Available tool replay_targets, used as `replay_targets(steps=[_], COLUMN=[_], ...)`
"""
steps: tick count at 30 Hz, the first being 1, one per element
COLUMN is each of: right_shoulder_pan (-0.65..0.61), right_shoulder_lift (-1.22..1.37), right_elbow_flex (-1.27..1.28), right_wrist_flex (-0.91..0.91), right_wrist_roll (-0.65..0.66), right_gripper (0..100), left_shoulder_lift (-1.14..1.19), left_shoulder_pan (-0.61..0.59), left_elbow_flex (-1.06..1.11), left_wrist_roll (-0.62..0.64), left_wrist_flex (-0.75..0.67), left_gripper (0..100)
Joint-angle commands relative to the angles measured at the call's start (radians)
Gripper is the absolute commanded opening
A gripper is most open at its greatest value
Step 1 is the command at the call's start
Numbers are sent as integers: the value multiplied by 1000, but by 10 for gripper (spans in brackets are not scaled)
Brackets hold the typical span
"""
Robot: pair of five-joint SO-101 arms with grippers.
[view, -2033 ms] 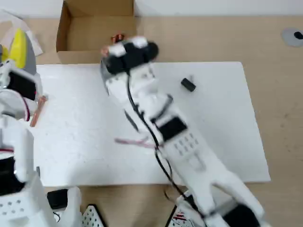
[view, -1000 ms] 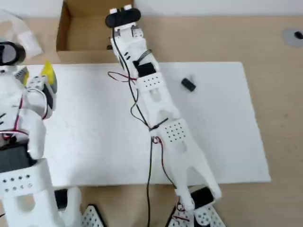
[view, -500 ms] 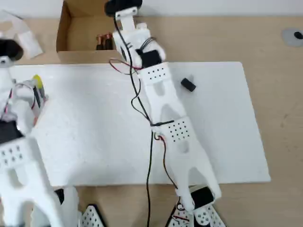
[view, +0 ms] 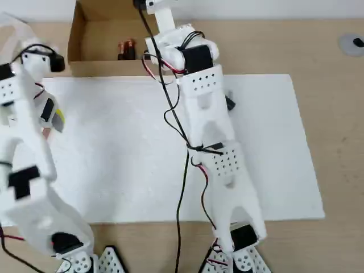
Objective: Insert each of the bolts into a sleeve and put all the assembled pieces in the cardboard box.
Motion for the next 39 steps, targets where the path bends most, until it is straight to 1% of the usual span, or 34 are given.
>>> replay_targets(steps=[1, 4, 13, 21, 23, 27, 29, 39], right_shoulder_pan=[19, 25, 45, 42, 42, 45, 45, 45], right_shoulder_lift=[-108, -114, -116, -116, -116, -116, -116, -116], right_elbow_flex=[-61, -61, -62, -61, -61, -61, -61, -61], right_wrist_flex=[54, 84, 86, 80, 80, 80, 80, 80], right_wrist_roll=[9, 9, 8, 8, 9, 9, 9, 9], right_gripper=[250, 250, 250, 250, 250, 250, 250, 250], left_shoulder_lift=[130, 236, 473, 711, 745, 765, 766, 757], left_shoulder_pan=[-46, -61, -60, -25, -23, -28, -32, -40], left_elbow_flex=[-172, -265, -491, -692, -717, -721, -718, -730], left_wrist_roll=[-6, -3, -8, -3, -2, -2, -2, 0], left_wrist_flex=[26, 26, 25, 9, 12, 34, 52, 118], left_gripper=[175, 175, 174, 173, 134, 0, 15, 6])
